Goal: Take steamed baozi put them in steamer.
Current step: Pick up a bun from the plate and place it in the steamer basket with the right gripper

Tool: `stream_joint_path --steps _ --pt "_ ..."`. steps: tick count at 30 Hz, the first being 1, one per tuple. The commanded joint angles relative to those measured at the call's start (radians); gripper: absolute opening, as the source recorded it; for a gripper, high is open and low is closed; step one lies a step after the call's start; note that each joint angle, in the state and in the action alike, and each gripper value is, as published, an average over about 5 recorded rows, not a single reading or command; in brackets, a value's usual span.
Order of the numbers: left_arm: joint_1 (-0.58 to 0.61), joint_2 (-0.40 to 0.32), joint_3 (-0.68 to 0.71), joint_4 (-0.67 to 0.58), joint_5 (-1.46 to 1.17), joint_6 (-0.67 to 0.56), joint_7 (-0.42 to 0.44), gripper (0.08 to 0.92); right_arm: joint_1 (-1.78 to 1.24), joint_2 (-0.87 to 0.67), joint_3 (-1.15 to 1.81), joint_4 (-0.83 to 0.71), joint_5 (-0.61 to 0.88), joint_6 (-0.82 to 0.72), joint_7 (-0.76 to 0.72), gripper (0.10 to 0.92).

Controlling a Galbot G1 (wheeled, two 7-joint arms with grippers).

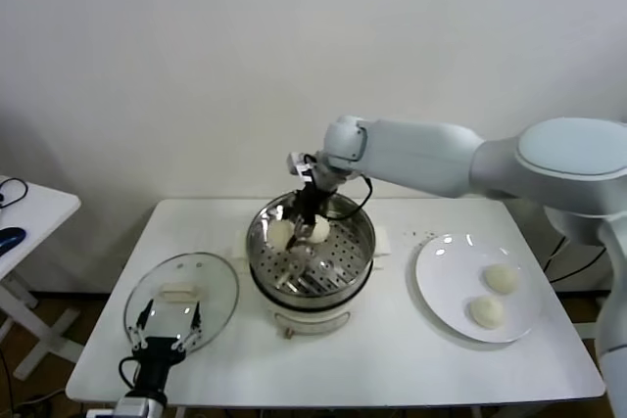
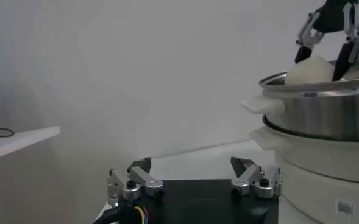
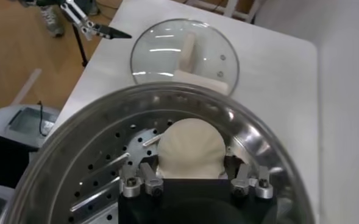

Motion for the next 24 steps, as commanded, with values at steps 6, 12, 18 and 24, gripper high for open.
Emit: stream_joint_path --steps 6,12,18,24 --pt "0.000 -0.002 0.001 0.004 -0.001 0.001 -0.001 0.823 -0.041 0.018 -0.006 0.002 -0.031 -0.002 0.004 0.704" --pt "-0.001 -0.001 0.000 0.005 -0.002 0.001 -0.001 0.823 -0.043 0.015 -0.007 0.008 -0.045 -0.001 0.004 0.704" --pt "0.000 -0.002 0.000 0.008 -0.002 0.001 -0.001 0.823 -0.047 0.016 -0.007 0.008 -0.059 0.001 0.005 0.705" --pt "0.001 -0.003 0.000 0.007 -0.003 0.000 -0.001 0.823 -0.050 0.008 -0.007 0.017 -0.076 0.008 0.009 0.791"
